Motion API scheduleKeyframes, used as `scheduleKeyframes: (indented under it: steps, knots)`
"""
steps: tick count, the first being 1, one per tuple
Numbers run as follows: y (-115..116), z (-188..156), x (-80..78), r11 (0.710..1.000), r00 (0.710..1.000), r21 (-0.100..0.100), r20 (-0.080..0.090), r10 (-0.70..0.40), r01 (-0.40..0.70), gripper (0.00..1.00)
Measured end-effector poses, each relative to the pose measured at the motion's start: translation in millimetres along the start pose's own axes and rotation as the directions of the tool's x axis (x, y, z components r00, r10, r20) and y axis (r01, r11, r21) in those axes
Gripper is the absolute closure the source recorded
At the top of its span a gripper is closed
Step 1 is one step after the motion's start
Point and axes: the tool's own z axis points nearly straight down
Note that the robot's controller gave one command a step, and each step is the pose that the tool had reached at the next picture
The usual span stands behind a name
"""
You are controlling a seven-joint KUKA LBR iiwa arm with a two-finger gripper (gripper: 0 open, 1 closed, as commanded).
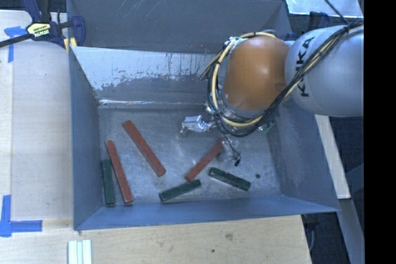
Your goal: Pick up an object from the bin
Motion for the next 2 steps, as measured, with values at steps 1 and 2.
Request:
scheduleKeyframes:
  steps: [1, 2]
  knots:
    - [1, -1, 0.3, 1.000, 1.000, -0.003, -0.001, 0.002, -0.002, 1.00]
    - [17, -182, 55.5, 0.987, 0.987, 0.005, 0.000, -0.161, 0.161, 1.00]
